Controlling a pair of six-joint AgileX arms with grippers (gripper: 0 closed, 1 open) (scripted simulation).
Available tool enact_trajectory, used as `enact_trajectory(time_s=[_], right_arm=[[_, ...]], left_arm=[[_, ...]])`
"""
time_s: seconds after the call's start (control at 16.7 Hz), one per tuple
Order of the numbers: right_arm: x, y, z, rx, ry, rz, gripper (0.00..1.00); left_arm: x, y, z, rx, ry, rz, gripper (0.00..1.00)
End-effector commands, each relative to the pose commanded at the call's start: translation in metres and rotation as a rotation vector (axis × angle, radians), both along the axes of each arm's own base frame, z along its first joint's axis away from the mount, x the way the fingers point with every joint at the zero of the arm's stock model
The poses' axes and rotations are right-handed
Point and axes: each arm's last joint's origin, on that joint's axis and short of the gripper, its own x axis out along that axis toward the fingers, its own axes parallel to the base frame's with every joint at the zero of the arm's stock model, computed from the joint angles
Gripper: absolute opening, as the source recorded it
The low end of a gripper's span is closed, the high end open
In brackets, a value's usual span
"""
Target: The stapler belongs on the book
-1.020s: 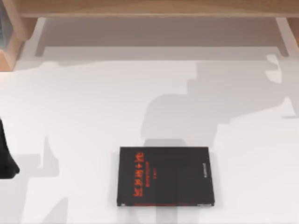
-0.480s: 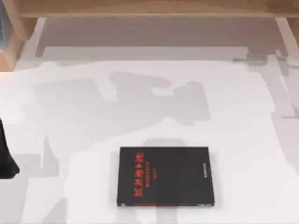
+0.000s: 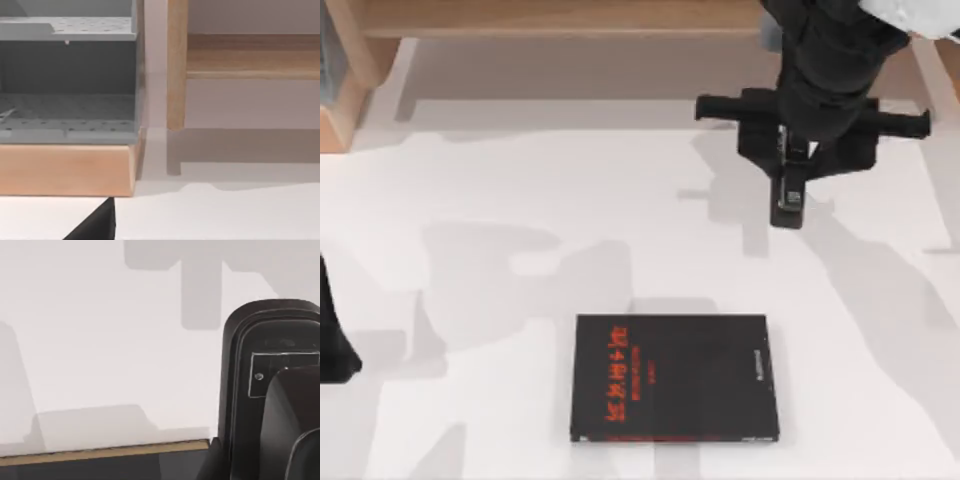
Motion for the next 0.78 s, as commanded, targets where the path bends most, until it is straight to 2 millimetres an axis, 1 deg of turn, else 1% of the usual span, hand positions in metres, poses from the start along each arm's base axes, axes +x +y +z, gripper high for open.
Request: enact_trajectory(time_s=[0.18,0.36,0.48,0.6,0.78], right_arm=[[-0.034,0.046,-0.031,-0.007,0.049,0.045,0.00],[-0.066,0.076,-0.055,-0.017,0.089,0.083,0.00],[-0.083,0.088,-0.067,-0.022,0.109,0.101,0.00],[-0.093,0.095,-0.074,-0.026,0.123,0.112,0.00],[-0.096,0.097,-0.076,-0.028,0.127,0.115,0.00]], left_arm=[[0.000,0.000,0.000,0.000,0.000,0.000,1.00],[0.000,0.000,0.000,0.000,0.000,0.000,1.00],[0.000,0.000,0.000,0.000,0.000,0.000,1.00],[0.000,0.000,0.000,0.000,0.000,0.000,1.00],[0.000,0.000,0.000,0.000,0.000,0.000,1.00]])
